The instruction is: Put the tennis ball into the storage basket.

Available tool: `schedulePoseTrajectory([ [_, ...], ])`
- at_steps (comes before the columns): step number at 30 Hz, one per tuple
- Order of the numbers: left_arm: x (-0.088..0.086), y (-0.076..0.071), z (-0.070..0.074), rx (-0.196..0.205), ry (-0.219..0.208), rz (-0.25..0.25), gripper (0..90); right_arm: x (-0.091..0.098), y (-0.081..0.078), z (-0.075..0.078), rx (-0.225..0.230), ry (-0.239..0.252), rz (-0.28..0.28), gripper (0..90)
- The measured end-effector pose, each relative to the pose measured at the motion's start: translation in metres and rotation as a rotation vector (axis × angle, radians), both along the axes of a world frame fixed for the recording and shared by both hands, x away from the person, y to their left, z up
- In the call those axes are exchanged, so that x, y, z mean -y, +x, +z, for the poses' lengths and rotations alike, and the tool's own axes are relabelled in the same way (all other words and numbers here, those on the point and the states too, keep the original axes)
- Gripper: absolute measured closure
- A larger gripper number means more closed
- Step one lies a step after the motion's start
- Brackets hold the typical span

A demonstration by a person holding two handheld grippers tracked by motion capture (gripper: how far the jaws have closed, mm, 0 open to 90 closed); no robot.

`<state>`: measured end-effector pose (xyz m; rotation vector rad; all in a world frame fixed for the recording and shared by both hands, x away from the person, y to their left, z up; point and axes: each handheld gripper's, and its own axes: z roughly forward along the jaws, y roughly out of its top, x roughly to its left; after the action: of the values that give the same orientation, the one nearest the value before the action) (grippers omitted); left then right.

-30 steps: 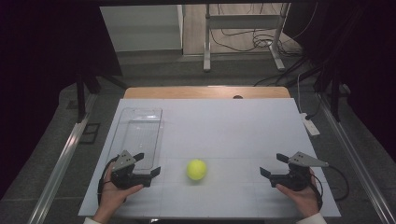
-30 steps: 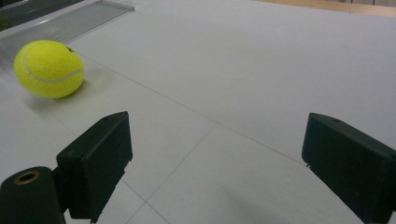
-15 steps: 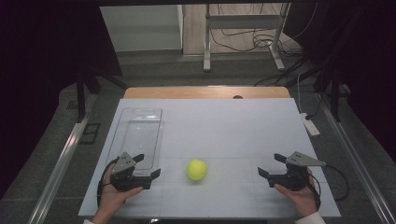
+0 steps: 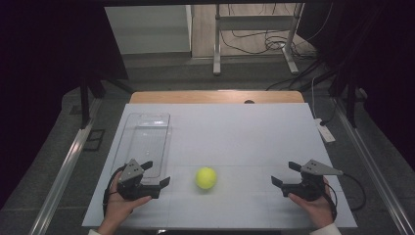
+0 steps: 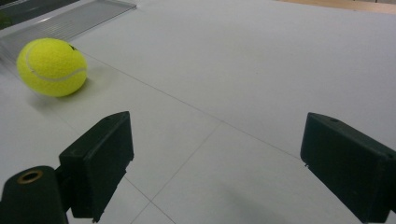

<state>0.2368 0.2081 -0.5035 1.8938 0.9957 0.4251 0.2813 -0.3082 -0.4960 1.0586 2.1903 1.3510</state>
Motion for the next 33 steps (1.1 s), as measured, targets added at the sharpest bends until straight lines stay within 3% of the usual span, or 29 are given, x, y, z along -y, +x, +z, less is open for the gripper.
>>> schedulePoseTrajectory([
  [19,0.0056,0.0046,0.0030,-0.012,0.001,-0.003,12.7,0.0040,-0.0045,-0.0006,-0.003,-0.006,-0.016,9.6],
  [25,0.0074,0.0027,0.0058,0.003,0.026,0.000,12.7,0.0047,-0.0049,-0.0002,-0.003,0.000,-0.016,9.6],
  [33,0.0077,0.0031,0.0088,0.003,0.023,-0.001,12.8,0.0055,-0.0048,-0.0004,-0.004,-0.001,-0.014,9.6],
])
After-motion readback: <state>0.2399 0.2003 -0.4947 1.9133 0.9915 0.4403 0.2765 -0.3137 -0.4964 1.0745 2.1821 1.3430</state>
